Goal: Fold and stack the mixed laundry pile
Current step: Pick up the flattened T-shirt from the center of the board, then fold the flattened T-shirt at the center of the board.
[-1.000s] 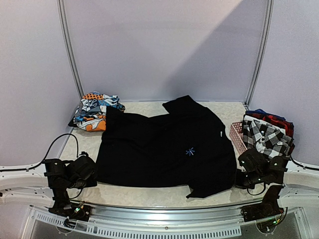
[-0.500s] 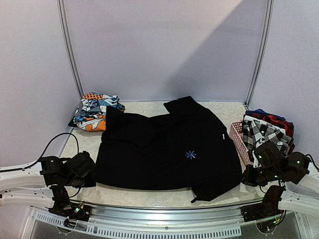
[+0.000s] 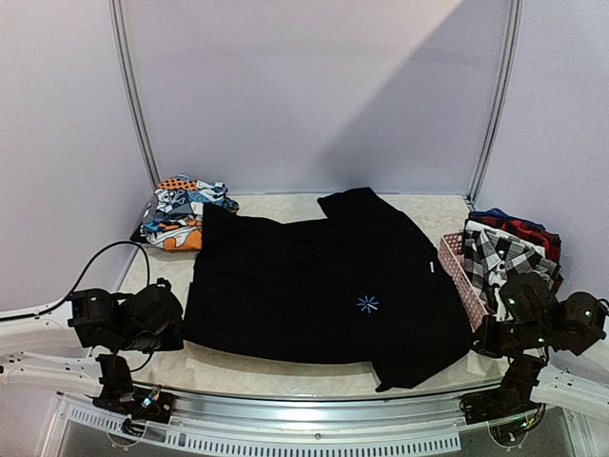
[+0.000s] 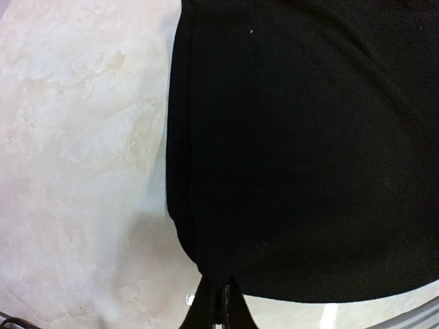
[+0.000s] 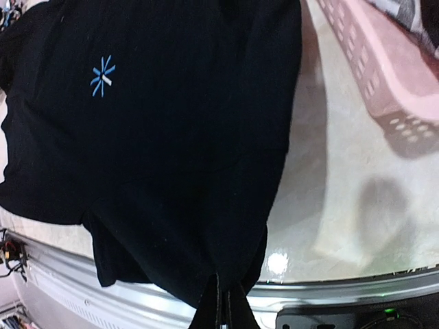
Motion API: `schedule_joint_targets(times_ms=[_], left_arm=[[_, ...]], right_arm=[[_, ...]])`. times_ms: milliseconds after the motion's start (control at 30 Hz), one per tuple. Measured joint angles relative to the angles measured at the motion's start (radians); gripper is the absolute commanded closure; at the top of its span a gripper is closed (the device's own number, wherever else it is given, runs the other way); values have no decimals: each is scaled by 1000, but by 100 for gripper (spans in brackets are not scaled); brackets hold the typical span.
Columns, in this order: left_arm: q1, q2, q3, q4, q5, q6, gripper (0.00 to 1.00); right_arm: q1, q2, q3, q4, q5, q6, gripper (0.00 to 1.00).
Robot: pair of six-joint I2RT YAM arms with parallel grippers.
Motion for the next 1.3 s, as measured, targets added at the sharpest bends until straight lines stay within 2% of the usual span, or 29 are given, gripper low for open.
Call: schedule_joint_targets(times_ms=[267, 467, 833, 1300], left_arm=[[16, 143, 93, 31, -93, 37, 100], [76, 265, 164, 79, -149, 92, 100], [209, 377, 241, 159, -191, 188, 100], [336, 533, 259, 263, -148, 278, 100]], right_arm=[[0, 99, 44, 94, 94, 5, 100], [0, 214, 127, 155, 220, 4, 100], [-3, 470, 285, 227, 418, -16, 100], [-130, 705, 332, 351, 411, -99, 100]])
